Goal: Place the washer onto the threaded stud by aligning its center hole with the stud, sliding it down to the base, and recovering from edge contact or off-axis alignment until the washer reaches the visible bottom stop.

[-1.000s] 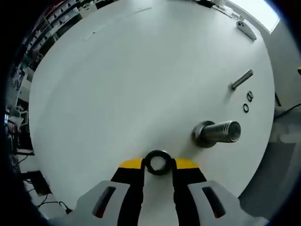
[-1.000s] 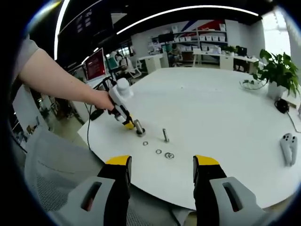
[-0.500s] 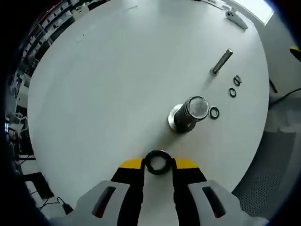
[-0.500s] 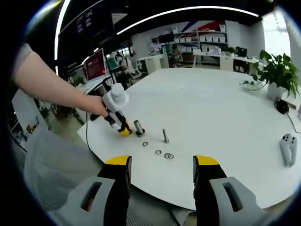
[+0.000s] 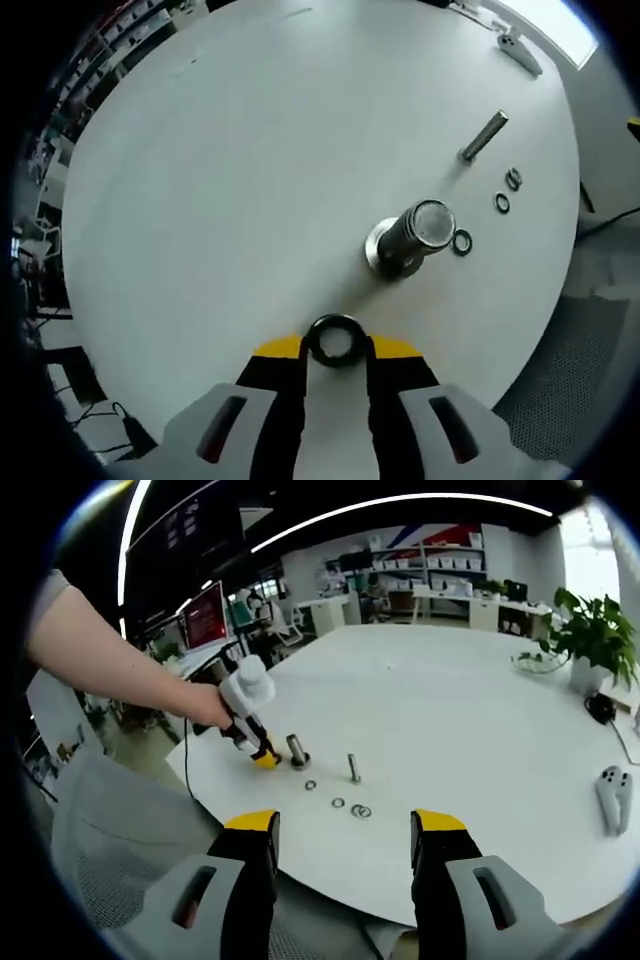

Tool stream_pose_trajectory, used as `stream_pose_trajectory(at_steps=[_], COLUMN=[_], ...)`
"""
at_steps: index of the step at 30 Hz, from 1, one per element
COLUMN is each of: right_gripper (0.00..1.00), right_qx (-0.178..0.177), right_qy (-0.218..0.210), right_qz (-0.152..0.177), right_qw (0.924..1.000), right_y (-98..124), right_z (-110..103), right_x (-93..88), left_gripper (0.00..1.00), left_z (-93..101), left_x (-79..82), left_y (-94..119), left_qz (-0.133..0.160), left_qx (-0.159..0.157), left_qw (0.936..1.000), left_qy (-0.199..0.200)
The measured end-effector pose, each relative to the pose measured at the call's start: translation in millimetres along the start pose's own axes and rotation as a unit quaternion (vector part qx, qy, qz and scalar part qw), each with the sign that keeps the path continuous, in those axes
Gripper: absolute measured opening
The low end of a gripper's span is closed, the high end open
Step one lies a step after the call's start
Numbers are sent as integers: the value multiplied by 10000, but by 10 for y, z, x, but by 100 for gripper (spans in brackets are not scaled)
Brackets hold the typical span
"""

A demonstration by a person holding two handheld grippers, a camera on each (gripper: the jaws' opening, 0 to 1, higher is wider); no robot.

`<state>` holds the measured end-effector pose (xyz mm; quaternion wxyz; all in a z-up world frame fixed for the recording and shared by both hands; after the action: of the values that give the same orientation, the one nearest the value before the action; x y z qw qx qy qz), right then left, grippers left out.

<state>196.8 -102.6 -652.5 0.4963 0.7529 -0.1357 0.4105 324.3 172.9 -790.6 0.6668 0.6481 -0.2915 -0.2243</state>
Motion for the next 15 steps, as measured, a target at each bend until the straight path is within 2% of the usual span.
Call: stream_pose_trajectory(at_steps=[2, 8, 11, 15], right_gripper=[55, 55, 55, 55], right_qx=[-1, -13, 4, 7], right_qy=[-16, -28, -17, 29], right_qz=[7, 25, 9, -9], right_qw=[10000, 10000, 10000, 10000], right_y=[-1, 5, 0, -4], right_z=[7, 14, 8, 0], right_x=[1, 1, 0, -1], left_gripper=[19, 19, 20, 20], left_z=[-13, 80, 161, 142], left_x=[7, -5, -14, -1], left_y=[-2, 32, 43, 42], left_qz=[7, -57, -207, -274], left_qx=[-27, -23, -46, -61], left_qw=[9998, 9999, 9994, 9995], left_qy=[180, 138, -288, -151])
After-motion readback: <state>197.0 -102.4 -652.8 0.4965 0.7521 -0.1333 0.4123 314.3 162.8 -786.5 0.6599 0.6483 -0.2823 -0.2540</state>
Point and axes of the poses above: the point that each gripper's makers call its tool centre point, and the gripper's own axes: y roughly backward along the fingers, z roughly to its right, x roughly out of its top, the point moved 5 cm from there along y, roughly backward along the fingers, and after that the axes turned 4 degrees about -z, right-handed, at the moved point
